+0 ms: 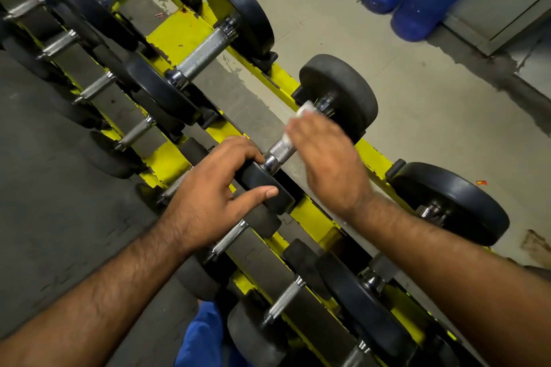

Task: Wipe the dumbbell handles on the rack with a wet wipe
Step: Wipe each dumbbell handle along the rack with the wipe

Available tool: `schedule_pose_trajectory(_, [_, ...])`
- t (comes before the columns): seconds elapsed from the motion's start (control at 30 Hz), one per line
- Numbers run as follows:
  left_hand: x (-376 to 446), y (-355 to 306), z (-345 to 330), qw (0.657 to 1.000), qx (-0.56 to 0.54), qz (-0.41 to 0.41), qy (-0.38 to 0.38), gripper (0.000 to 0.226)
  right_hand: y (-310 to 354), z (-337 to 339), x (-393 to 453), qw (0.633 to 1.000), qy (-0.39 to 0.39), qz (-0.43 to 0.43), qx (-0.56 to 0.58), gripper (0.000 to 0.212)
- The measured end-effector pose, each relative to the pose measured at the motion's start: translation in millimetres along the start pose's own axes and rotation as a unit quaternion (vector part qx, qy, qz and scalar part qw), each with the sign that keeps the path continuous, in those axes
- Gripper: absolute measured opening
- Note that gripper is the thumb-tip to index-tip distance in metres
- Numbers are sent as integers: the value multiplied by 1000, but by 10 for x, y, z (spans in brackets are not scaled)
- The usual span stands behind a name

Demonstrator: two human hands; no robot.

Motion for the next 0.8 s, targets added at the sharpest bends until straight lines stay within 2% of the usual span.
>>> schedule_pose_trajectory(0.07, [-12,-23,-17,1000,3,4,-1,40,134,-8,-79,998,15,59,0,43])
schedule_pose_trajectory(0.1, [-18,-27,-25,1000,5,8,0,40,63,0,-58,998,18,58,1,43])
schedule_pose_trajectory(0.2, [-23,-20,-12,1000,13,10,6,39,-179,26,42,1000,7,-19,-19,43])
schedule_pose_trajectory(0.23, [-21,-23,-11,1000,16,9,7,38,-143,15,41,999,19,-21,-26,46])
schedule_pose_trajectory(0.37, [-18,-37,-29,1000,17,9,10,38,-122,25,38,996,43,51,-58,48])
schedule_pose_trajectory(0.47, [-14,-45,-20,999,27,7,15,39,-130,20,46,995,67,-27,-72,55])
schedule_pose_trajectory(0.6, [-7,-57,-29,999,40,3,19,41,-99,-5,-18,991,89,1,-104,59])
schedule_pose_trajectory(0.73, [-21,-87,-58,997,75,1,24,43,-86,34,40,987,110,-68,-99,60])
schedule_pose_trajectory(0.8, [-20,-111,-73,995,99,1,30,44,17,29,25,987,119,-60,-88,60])
Point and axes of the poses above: each hand's wrist, its own x-axis towards the middle knuckle, its own z-axis out of the back of the hand, y = z × x, the point moved 7 cm from there along x, towards the middle knuckle, and after that the axes turned 14 degrees about -x, right-handed, at the moved point
